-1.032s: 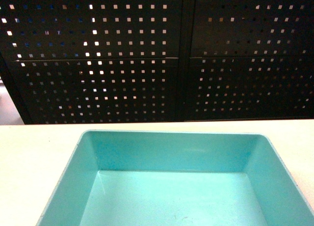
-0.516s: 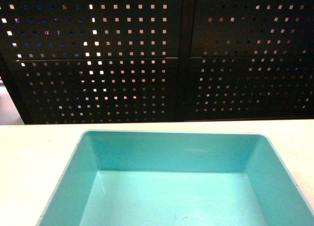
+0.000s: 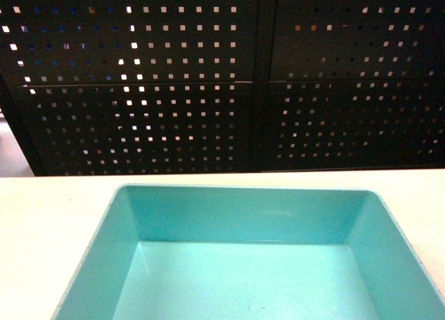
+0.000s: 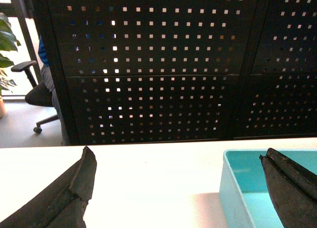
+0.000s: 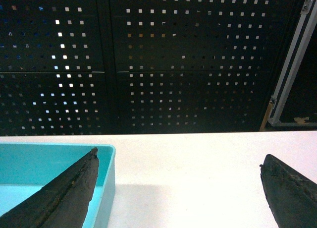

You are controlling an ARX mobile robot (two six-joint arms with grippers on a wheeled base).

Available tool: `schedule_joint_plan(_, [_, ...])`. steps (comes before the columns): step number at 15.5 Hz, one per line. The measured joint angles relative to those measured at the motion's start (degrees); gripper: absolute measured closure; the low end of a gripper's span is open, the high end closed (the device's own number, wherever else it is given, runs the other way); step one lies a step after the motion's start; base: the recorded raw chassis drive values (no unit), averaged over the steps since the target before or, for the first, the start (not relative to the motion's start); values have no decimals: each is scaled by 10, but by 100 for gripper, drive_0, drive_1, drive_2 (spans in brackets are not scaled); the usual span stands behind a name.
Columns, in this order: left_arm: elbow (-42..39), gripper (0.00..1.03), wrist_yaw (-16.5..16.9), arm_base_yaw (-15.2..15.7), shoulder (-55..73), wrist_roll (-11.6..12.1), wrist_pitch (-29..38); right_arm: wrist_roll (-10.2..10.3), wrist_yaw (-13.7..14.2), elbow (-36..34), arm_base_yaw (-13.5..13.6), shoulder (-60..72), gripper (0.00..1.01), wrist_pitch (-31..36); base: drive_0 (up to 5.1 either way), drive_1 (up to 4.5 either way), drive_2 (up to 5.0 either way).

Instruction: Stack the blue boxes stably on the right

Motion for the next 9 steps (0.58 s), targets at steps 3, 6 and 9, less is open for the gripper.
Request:
schedule_joint_plan(3, [0, 5, 0, 0, 0, 0, 0, 0, 0, 0, 0, 0, 3, 0, 0, 0, 0])
schedule_joint_plan(6, [0, 5, 0, 0, 0, 0, 0, 0, 0, 0, 0, 0, 3, 0, 0, 0, 0])
schedule_joint_plan(9, [0, 5, 0, 0, 0, 0, 0, 0, 0, 0, 0, 0, 3, 0, 0, 0, 0])
